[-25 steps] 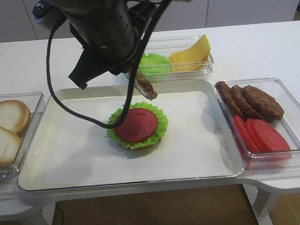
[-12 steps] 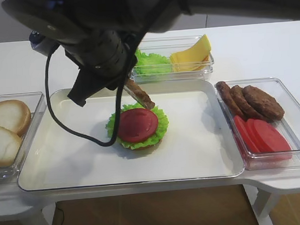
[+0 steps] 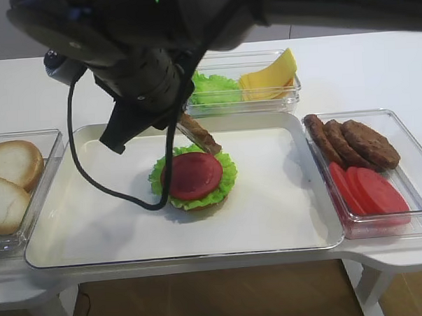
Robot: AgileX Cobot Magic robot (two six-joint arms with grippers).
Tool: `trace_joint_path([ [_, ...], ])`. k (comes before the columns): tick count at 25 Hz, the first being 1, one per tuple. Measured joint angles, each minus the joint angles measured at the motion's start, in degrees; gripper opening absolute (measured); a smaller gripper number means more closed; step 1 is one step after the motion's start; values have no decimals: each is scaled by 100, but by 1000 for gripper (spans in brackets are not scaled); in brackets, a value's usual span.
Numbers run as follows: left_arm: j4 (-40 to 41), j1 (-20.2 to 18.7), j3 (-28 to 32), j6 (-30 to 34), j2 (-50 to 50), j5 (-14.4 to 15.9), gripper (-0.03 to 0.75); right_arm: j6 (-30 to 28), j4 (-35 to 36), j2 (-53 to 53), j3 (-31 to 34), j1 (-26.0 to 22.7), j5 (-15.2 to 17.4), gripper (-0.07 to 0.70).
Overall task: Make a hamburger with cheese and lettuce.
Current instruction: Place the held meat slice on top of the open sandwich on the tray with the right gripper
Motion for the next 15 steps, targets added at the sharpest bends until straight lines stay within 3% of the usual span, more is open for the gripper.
trace_joint_path([
  [15,0,0,0,0,0,0,421,-88,112,0,67,-164,0,91],
])
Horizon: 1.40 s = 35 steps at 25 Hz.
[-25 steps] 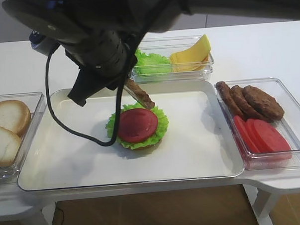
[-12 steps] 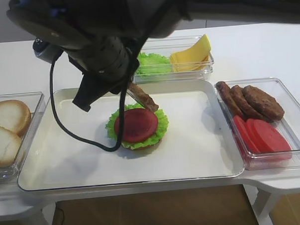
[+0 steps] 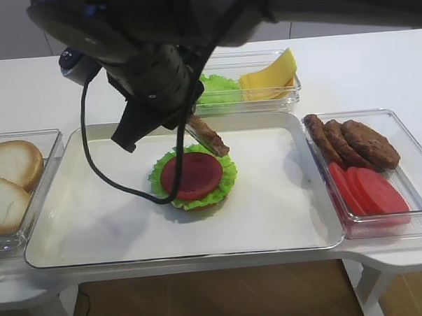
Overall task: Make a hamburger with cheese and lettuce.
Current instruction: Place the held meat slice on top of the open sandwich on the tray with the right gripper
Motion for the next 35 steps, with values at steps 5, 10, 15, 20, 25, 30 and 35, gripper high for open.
trace_joint_path([
  [5,0,0,0,0,0,0,421,-69,60,0,0,-37,0,91],
  [10,-30,0,0,0,0,0,421,-155,138,28,0,-43,0,91],
  [15,-30,0,0,0,0,0,421,-171,149,78,0,-43,-5,91],
  [20,-30,0,0,0,0,0,421,-171,149,78,0,-50,-5,91],
  [25,-30,0,0,0,0,0,421,-171,149,78,0,-50,-14,91],
  [30,0,0,0,0,0,0,421,-171,149,78,0,-50,-14,91],
  [35,0,0,0,0,0,0,421,-171,149,78,0,-50,-14,97],
])
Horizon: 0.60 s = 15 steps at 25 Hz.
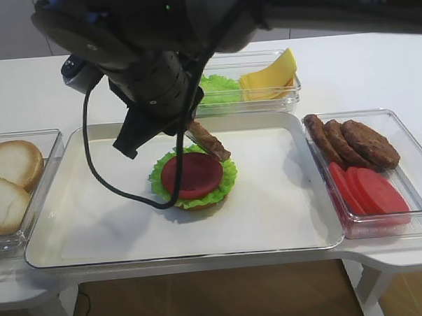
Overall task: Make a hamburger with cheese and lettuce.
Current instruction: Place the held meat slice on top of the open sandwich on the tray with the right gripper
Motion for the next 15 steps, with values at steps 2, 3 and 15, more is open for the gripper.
trace_joint_path([
  [2,0,0,0,0,0,0,421,0,21,0,0,0,0,103],
  [3,0,0,0,0,0,0,421,0,35,0,0,0,-4,105],
  [15,-30,0,0,0,0,0,421,0,231,0,0,0,-4,340],
])
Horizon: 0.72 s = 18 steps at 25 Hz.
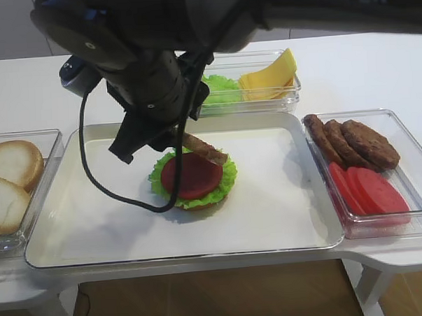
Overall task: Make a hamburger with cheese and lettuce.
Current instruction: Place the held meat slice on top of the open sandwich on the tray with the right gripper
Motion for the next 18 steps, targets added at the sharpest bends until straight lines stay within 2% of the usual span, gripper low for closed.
trace_joint_path([
  [5,0,0,0,0,0,0,421,0,158,0,0,0,0,418],
  [18,0,0,0,0,0,0,421,0,624,0,0,0,0,505],
])
